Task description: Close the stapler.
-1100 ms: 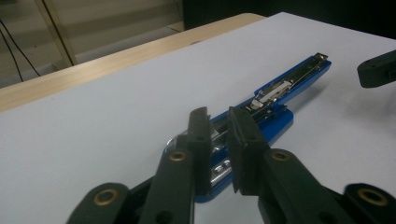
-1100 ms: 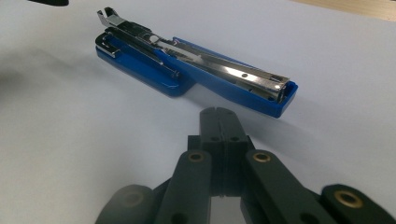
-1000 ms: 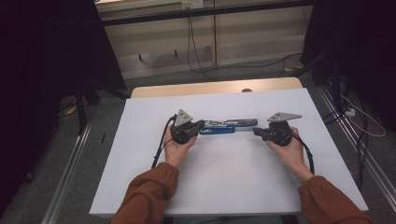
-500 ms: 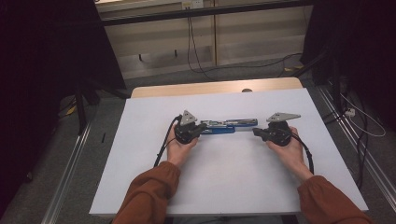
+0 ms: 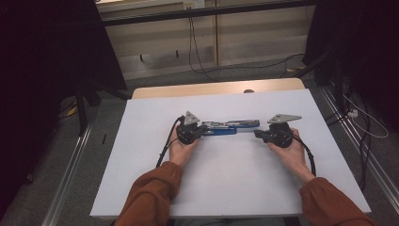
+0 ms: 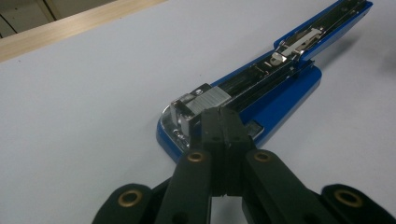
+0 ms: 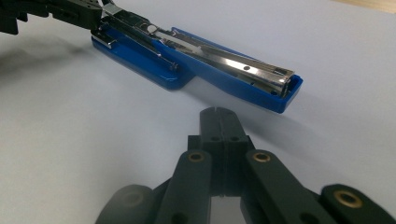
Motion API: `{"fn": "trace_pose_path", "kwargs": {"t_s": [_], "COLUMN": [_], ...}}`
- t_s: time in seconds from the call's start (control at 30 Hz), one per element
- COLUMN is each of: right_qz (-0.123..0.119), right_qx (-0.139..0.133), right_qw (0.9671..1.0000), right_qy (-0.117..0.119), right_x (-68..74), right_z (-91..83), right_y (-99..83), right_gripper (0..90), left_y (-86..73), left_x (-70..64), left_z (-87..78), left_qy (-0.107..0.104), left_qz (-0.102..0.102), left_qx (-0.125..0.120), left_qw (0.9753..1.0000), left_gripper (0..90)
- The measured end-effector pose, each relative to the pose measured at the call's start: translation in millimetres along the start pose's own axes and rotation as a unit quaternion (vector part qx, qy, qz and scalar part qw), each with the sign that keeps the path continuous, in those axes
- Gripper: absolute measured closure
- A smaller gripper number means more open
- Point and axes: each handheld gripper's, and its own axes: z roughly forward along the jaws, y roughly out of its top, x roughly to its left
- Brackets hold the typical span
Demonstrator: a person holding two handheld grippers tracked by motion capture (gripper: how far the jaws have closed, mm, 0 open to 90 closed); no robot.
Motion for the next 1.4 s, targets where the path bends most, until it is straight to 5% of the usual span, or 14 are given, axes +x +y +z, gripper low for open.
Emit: {"fn": "trace_pose_path", "kwargs": {"t_s": [0.4, 0.83, 1.4], "right_qz": [0.001, 0.004, 0.005], "right_qx": [0.01, 0.021, 0.036], "right_qw": [0.9997, 0.999, 0.9976], "right_qy": [-0.023, -0.04, -0.058], "right_x": [-4.1, -10.3, -17.1], "right_z": [2.4, 5.2, 15.4], "right_y": [-1.5, -1.3, -0.2], "right_gripper": [90.0, 90.0, 90.0], "left_y": [-0.6, -1.2, -0.5], "left_x": [-1.9, -1.0, -4.1], "left_z": [2.2, 2.8, 3.7], "left_qy": [0.009, -0.001, 0.01], "left_qz": [0.017, 0.007, 0.021], "left_qx": [0.003, 0.0, -0.002], "left_qw": [0.9998, 1.0, 0.9997], "left_gripper": [90.0, 90.0, 90.0]}}
